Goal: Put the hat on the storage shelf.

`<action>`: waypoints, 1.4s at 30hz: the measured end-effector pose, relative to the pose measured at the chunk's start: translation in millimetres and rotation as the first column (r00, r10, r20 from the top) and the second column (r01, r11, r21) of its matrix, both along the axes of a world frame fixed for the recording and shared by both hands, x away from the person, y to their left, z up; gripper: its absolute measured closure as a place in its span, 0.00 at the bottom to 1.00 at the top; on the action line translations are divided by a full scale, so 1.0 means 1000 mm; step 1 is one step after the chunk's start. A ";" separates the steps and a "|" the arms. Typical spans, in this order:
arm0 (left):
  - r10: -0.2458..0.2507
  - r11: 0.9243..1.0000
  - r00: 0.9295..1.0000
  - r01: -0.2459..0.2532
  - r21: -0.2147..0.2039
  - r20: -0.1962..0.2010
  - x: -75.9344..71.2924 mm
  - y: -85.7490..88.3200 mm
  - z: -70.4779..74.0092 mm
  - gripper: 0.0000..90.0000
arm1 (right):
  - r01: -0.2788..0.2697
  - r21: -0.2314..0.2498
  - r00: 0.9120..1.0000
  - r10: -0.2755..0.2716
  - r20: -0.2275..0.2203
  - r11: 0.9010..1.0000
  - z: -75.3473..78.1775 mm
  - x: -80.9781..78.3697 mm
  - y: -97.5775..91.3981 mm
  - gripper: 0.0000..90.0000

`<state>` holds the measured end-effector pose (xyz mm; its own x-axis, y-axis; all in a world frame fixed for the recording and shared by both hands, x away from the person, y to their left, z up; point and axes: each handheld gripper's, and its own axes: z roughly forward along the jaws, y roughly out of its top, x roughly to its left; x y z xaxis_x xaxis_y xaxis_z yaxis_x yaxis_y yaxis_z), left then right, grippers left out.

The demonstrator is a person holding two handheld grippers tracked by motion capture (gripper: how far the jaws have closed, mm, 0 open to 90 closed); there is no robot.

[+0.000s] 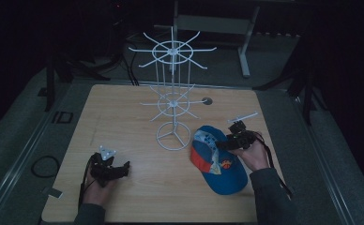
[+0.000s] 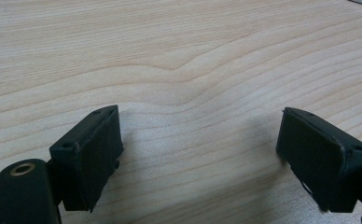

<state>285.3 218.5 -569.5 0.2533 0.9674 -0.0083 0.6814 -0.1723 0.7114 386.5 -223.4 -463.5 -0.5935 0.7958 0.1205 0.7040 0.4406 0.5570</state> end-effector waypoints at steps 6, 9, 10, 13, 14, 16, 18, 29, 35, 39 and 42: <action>0.000 1.000 1.000 0.000 0.000 0.000 0.000 0.000 0.000 0.16 | 0.001 -0.012 1.000 -0.002 -0.022 1.000 -0.008 0.009 0.006 0.39; 0.000 1.000 1.000 0.000 0.000 0.000 0.000 0.000 0.000 0.16 | -0.006 -0.015 0.999 0.006 -0.035 1.000 -0.011 0.012 0.009 0.40; 0.000 1.000 1.000 0.000 0.000 0.000 0.000 0.000 0.000 0.16 | -0.014 -0.019 0.999 0.014 -0.036 1.000 -0.012 0.014 0.010 0.40; 0.000 1.000 1.000 0.000 0.000 0.000 0.000 0.000 0.000 0.16 | -0.023 -0.034 0.998 0.021 -0.052 0.999 -0.016 0.018 0.012 0.40; 0.000 1.000 1.000 0.000 0.000 0.000 0.000 0.000 0.000 0.16 | -0.023 -0.035 0.998 0.021 -0.061 0.999 -0.018 0.020 0.013 0.40; 0.000 1.000 1.000 0.000 0.000 0.000 0.000 0.000 0.000 0.16 | -0.021 -0.038 0.997 0.018 -0.076 0.999 -0.021 0.022 0.015 0.43; 0.000 1.000 1.000 0.000 0.000 0.000 0.000 0.000 0.000 0.16 | -0.030 -0.045 0.996 0.026 -0.091 0.999 -0.024 0.024 0.016 0.46; 0.000 1.000 1.000 0.000 0.000 0.000 0.000 0.000 0.000 0.16 | -0.042 -0.055 0.988 0.033 -0.149 0.998 -0.030 0.032 0.017 0.89; 0.000 1.000 1.000 0.000 0.000 0.000 0.000 0.000 0.000 0.16 | -0.061 -0.053 0.991 0.054 -0.124 0.997 -0.026 0.029 0.017 0.97; 0.000 1.000 1.000 0.000 0.000 0.000 0.000 0.000 0.000 0.16 | -0.068 -0.062 0.992 0.061 -0.113 0.996 -0.023 0.026 0.016 0.98; 0.000 1.000 1.000 0.000 0.000 0.000 0.000 0.000 0.000 0.16 | -0.075 -0.059 0.993 0.069 -0.098 0.995 -0.019 0.023 0.016 0.98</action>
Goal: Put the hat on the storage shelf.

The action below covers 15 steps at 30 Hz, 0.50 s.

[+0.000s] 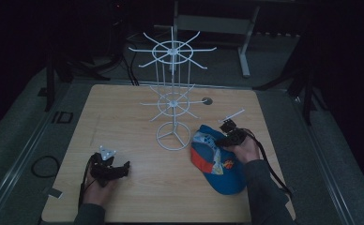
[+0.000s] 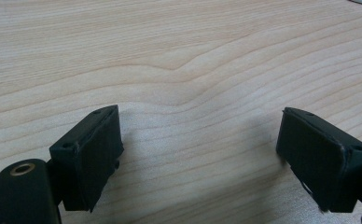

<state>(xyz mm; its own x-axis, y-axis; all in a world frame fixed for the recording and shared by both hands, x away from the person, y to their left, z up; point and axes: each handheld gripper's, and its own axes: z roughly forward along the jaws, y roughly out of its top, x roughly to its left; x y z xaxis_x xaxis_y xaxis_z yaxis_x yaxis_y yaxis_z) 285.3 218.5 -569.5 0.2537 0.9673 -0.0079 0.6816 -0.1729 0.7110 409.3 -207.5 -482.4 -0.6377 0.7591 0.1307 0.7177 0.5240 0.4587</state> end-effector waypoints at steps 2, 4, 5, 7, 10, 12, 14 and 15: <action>0.000 1.000 1.000 0.000 0.000 0.000 0.000 0.000 0.000 0.16 | -0.001 0.008 1.000 0.001 0.008 1.000 0.002 -0.002 -0.001 0.98; 0.000 1.000 1.000 0.000 0.000 0.000 0.000 0.000 0.000 0.16 | -0.003 0.011 1.000 0.002 0.018 1.000 0.004 -0.003 -0.002 0.98; 0.000 1.000 1.000 0.000 0.000 0.000 0.000 0.000 0.000 0.16 | -0.006 0.011 1.000 0.006 0.020 1.000 0.006 -0.004 -0.003 0.98; 0.000 1.000 1.000 0.000 0.000 0.000 0.000 0.000 0.000 0.16 | -0.009 0.023 0.999 0.008 0.033 1.000 0.010 -0.007 -0.004 0.98; 0.000 1.000 1.000 0.000 0.000 0.000 0.000 0.000 0.000 0.16 | -0.013 0.038 0.999 0.011 0.047 0.999 0.015 -0.011 -0.007 0.98; 0.000 1.000 1.000 0.000 0.000 0.000 0.000 0.000 0.000 0.16 | -0.013 0.040 0.998 0.011 0.054 0.999 0.017 -0.013 -0.007 0.98; 0.000 1.000 1.000 0.000 0.000 0.000 0.000 0.000 0.000 0.16 | -0.019 0.040 0.998 0.017 0.060 0.999 0.019 -0.014 -0.008 0.98; 0.000 1.000 1.000 0.000 0.000 0.000 0.000 0.000 0.000 0.16 | -0.019 0.037 0.998 0.016 0.062 0.999 0.020 -0.015 -0.008 0.98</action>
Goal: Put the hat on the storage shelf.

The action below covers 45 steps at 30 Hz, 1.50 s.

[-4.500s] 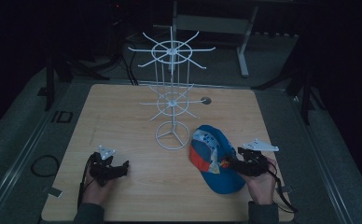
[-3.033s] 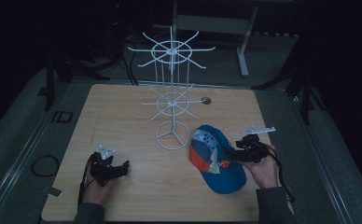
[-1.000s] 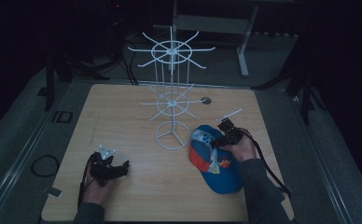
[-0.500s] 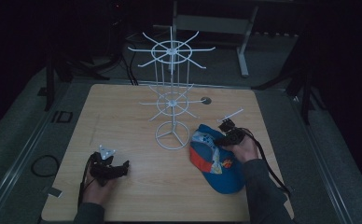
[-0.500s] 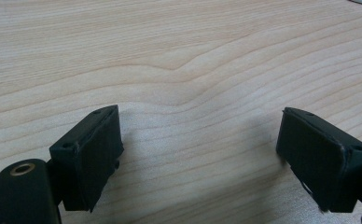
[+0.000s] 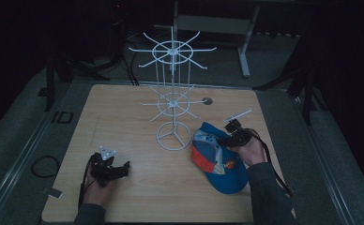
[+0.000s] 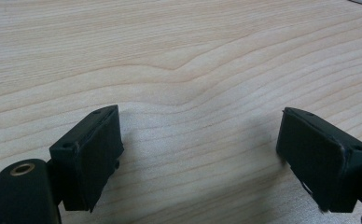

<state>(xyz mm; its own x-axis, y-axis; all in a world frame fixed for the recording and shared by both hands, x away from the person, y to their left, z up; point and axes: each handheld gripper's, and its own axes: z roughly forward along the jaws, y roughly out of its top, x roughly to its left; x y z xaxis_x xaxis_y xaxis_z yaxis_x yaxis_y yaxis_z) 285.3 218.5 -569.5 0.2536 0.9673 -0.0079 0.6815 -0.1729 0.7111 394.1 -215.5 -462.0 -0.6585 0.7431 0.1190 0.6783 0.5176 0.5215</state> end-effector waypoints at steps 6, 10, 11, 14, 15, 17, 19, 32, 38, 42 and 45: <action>0.000 1.000 1.000 0.000 0.000 0.000 0.000 0.000 0.000 0.16 | -0.009 0.004 1.000 0.009 0.017 1.000 0.007 -0.004 -0.001 0.98; 0.000 1.000 1.000 0.000 0.000 0.000 0.000 0.000 0.000 0.16 | -0.016 0.011 0.999 0.016 0.032 1.000 0.012 -0.007 -0.001 0.98; 0.000 1.000 1.000 0.000 0.000 0.000 0.000 0.000 0.000 0.16 | -0.015 0.014 0.999 0.015 0.039 1.000 0.013 -0.008 -0.002 0.98; 0.000 1.000 1.000 0.000 0.000 0.000 0.000 0.000 0.000 0.16 | -0.020 0.023 0.998 0.019 0.053 1.000 0.019 -0.010 -0.002 0.98; 0.000 1.000 1.000 0.000 0.000 0.000 0.000 0.000 0.000 0.16 | -0.021 0.023 0.998 0.020 0.056 0.999 0.020 -0.011 -0.002 0.98; 0.000 1.000 1.000 0.000 0.000 0.000 0.000 0.000 0.000 0.16 | -0.021 0.026 0.998 0.020 0.063 0.999 0.023 -0.012 -0.003 0.98; 0.001 1.000 1.000 -0.001 -0.001 0.001 0.000 0.000 0.000 0.16 | -0.022 0.032 0.997 0.020 0.068 0.999 0.025 -0.013 -0.003 0.98; 0.000 1.000 1.000 0.000 0.001 0.001 0.000 0.000 0.000 0.16 | -0.019 0.058 0.994 0.013 0.107 0.998 0.043 -0.019 -0.014 0.98; -0.001 1.000 1.000 0.001 0.002 0.000 0.000 0.000 0.000 0.16 | -0.016 0.063 0.993 0.008 0.118 0.998 0.049 -0.022 -0.016 0.98; 0.001 1.000 1.000 -0.001 0.000 0.002 0.000 0.000 0.000 0.16 | -0.021 0.081 0.991 0.010 0.130 0.997 0.057 -0.024 -0.018 0.98; 0.001 1.000 1.000 -0.001 0.001 0.002 0.000 0.000 0.000 0.16 | -0.024 0.082 0.990 0.012 0.141 0.996 0.062 -0.026 -0.019 0.98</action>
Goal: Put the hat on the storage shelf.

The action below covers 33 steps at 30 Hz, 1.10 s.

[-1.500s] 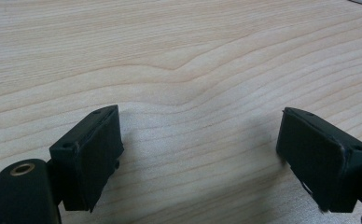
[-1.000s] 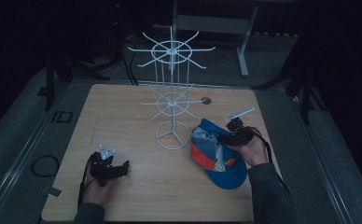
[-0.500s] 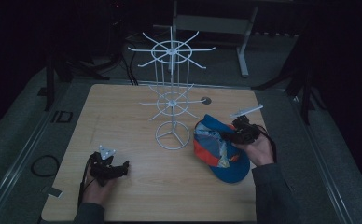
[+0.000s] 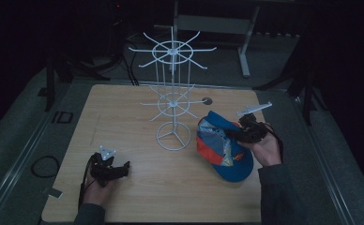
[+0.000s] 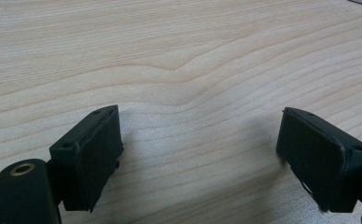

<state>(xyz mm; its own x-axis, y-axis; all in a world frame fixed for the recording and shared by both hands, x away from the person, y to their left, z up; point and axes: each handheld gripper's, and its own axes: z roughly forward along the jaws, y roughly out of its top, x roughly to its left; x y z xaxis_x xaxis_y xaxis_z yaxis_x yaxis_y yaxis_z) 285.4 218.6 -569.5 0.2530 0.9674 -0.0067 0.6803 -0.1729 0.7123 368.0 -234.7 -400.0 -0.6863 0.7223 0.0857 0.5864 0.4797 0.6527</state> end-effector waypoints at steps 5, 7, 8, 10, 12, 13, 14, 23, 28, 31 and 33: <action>0.000 1.000 1.000 0.000 0.000 0.000 0.000 0.000 0.000 0.16 | 0.000 -0.007 1.000 0.000 0.009 1.000 0.006 -0.002 -0.001 0.98; 0.000 1.000 1.000 0.000 0.000 0.000 0.000 0.000 0.000 0.16 | 0.000 -0.013 1.000 0.001 0.011 1.000 0.007 -0.003 -0.002 0.98; 0.000 1.000 1.000 0.000 0.000 0.000 0.000 0.000 0.000 0.16 | -0.001 -0.015 1.000 0.002 0.014 1.000 0.008 -0.003 -0.003 0.98; 0.000 1.000 1.000 0.000 0.000 0.000 0.000 0.000 0.000 0.16 | 0.001 -0.014 1.000 -0.001 0.018 1.000 0.011 -0.004 -0.004 0.98; -0.001 1.000 1.000 0.001 0.000 -0.001 0.000 0.000 0.000 0.16 | 0.003 -0.016 1.000 -0.002 0.023 1.000 0.013 -0.005 -0.006 0.98; -0.001 1.000 1.000 0.001 0.000 -0.002 0.000 0.000 0.000 0.16 | 0.002 -0.016 1.000 -0.002 0.025 1.000 0.014 -0.005 -0.007 0.98; -0.001 1.000 1.000 0.001 0.000 -0.002 0.000 0.000 0.000 0.16 | 0.004 -0.015 1.000 -0.004 0.028 1.000 0.015 -0.005 -0.008 0.98; 0.000 1.000 1.000 0.000 -0.001 -0.001 0.000 0.000 0.000 0.16 | -0.004 0.036 0.999 0.002 0.043 0.999 0.027 -0.007 -0.018 0.98; 0.000 1.000 1.000 0.000 -0.001 -0.001 0.000 0.000 0.000 0.16 | -0.005 0.041 0.998 0.002 0.058 0.999 0.034 -0.009 -0.021 0.98; -0.001 1.000 1.000 0.001 0.000 -0.002 0.000 0.000 0.000 0.16 | -0.013 0.053 0.998 0.010 0.070 0.999 0.038 -0.011 -0.024 0.98; 0.000 1.000 1.000 0.000 0.000 -0.002 0.000 0.000 0.000 0.16 | -0.019 0.064 0.997 0.014 0.073 0.998 0.041 -0.012 -0.025 0.98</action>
